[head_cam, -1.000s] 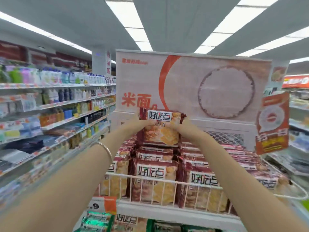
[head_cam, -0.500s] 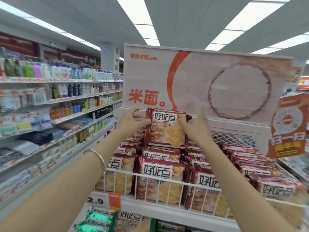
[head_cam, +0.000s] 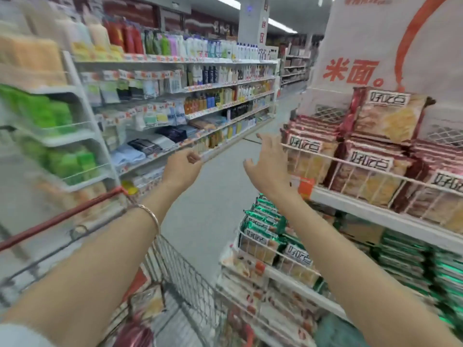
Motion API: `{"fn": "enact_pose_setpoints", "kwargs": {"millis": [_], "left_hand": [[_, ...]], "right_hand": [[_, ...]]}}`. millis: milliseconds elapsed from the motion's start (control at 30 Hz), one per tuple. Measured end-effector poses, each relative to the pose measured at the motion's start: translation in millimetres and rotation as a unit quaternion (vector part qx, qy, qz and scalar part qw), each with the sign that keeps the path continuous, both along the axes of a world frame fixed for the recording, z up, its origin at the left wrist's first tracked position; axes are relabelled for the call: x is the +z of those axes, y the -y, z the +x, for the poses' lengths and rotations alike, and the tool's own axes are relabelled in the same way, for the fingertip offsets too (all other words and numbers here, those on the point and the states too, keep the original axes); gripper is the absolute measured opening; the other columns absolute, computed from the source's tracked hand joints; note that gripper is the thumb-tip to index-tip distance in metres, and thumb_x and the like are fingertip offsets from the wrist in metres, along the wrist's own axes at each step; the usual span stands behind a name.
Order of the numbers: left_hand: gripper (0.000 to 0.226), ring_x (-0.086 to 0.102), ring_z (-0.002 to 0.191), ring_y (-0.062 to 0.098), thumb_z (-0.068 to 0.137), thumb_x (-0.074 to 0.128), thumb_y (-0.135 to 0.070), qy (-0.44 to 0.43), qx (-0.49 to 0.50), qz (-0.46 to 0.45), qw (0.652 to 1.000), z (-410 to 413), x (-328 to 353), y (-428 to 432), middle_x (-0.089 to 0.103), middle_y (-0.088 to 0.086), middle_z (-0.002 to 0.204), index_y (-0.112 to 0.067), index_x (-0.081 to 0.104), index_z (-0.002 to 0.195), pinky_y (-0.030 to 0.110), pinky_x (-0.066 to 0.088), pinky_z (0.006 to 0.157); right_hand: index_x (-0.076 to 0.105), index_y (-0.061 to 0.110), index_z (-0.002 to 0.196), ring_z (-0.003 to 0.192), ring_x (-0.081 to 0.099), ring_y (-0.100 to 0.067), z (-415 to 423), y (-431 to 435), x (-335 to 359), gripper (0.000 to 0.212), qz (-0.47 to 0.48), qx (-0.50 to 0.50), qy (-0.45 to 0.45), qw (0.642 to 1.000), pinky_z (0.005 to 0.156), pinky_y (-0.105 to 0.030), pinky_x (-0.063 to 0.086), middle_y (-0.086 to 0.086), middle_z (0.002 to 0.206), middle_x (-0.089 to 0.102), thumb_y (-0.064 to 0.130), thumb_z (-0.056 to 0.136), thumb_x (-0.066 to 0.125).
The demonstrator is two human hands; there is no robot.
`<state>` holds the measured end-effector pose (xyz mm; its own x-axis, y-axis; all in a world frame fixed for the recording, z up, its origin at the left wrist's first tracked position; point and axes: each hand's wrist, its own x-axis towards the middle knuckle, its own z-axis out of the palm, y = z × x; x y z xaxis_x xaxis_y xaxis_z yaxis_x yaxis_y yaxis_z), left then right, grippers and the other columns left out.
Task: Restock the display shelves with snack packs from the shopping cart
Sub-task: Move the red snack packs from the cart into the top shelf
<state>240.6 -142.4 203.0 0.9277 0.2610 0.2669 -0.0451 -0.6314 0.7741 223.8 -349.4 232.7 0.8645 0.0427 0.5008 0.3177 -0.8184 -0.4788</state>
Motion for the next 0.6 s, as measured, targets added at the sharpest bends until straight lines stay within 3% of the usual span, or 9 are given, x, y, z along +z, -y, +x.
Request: {"fn": "enact_pose_setpoints", "kwargs": {"millis": [100,233,433,600], "left_hand": [[0.018,0.063,0.096,0.023,0.086,0.062,-0.016,-0.076,0.044,0.032,0.996,-46.3,-63.4,-69.7,0.067,0.003,0.101,-0.015,0.069,0.102,0.028,0.044,0.078],[0.020,0.063,0.099,0.027,0.090,0.060,-0.021,-0.194,0.067,0.070,0.976,-113.7,-138.0,-127.9,0.066,0.004,0.107,-0.016,0.067,0.108,0.034,0.051,0.081],[0.016,0.062,0.107,0.023,0.092,0.058,-0.017,-0.307,0.126,0.010,0.943,-179.5,-234.0,-162.7,0.067,0.002,0.120,-0.021,0.067,0.105,0.038,0.052,0.094],[0.012,0.065,0.091,0.018,0.094,0.055,-0.018,-0.350,0.184,-0.041,0.918,-185.5,-291.1,-174.1,0.063,-0.005,0.105,-0.022,0.066,0.098,0.039,0.056,0.086]], "right_hand": [[0.038,0.012,0.146,0.131,0.042,-0.032,-21.6,-61.7,-60.5,0.062,-0.045,0.058,-0.070,0.995,0.107,-0.046,0.034,-0.010,0.145,0.043,0.024,0.089,0.060],[0.041,0.013,0.144,0.131,0.043,-0.031,-54.8,-126.0,-141.5,0.058,-0.101,0.131,-0.165,0.972,0.107,-0.045,0.032,-0.010,0.142,0.045,0.021,0.089,0.059],[0.045,0.011,0.141,0.132,0.043,-0.031,-81.5,-183.7,-243.0,0.057,-0.210,0.222,-0.264,0.915,0.112,-0.048,0.028,-0.012,0.142,0.046,0.011,0.086,0.057],[0.049,0.010,0.136,0.127,0.048,-0.031,-63.6,-209.8,-313.3,0.047,-0.264,0.276,-0.294,0.876,0.110,-0.050,0.035,-0.010,0.135,0.051,0.015,0.090,0.055]]}}
